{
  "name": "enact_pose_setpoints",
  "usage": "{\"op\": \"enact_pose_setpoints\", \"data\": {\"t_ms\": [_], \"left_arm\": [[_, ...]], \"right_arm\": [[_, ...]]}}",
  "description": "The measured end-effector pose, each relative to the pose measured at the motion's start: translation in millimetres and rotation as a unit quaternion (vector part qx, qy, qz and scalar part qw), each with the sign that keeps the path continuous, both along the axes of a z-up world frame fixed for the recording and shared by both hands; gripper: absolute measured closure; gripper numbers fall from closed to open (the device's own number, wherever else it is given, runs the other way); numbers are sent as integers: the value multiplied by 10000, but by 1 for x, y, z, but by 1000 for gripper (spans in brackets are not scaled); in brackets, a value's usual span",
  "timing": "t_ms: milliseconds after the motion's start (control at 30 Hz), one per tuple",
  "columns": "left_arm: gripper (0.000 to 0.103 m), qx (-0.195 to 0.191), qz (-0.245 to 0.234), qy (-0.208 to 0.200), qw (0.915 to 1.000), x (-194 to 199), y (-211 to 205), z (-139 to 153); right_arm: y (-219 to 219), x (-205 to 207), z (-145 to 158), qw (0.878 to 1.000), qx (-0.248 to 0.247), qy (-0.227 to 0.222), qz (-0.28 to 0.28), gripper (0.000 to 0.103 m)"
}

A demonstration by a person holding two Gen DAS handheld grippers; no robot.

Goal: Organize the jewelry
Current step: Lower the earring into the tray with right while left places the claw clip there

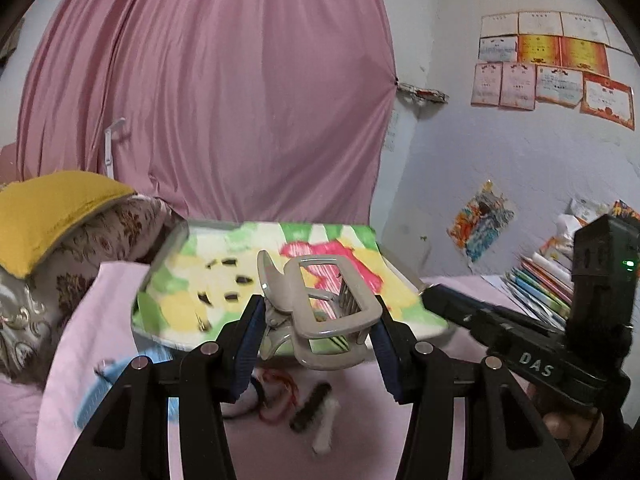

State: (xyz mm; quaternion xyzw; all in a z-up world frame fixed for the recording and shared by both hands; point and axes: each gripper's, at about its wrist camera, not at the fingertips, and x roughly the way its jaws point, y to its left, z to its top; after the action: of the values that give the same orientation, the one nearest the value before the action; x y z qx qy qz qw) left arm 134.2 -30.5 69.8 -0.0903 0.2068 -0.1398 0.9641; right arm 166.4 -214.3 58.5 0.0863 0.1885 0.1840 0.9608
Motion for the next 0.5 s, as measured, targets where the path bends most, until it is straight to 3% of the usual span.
{"op": "enact_pose_setpoints", "data": {"t_ms": [133, 233, 333, 500], "left_arm": [[55, 128, 192, -180, 9996, 16, 2, 3], [55, 110, 261, -102, 9995, 32, 7, 1], [54, 140, 350, 256, 9990, 51, 10, -6], [54, 119, 190, 1300, 9913, 87, 12, -28]], "right_arm": [[8, 13, 4, 9990, -242, -291, -230, 94], [11, 27, 0, 9990, -320, -126, -299, 94], [12, 43, -9, 9985, -356, 249, -334, 94], [7, 62, -29, 9950, -222, 939, -269, 94]]}}
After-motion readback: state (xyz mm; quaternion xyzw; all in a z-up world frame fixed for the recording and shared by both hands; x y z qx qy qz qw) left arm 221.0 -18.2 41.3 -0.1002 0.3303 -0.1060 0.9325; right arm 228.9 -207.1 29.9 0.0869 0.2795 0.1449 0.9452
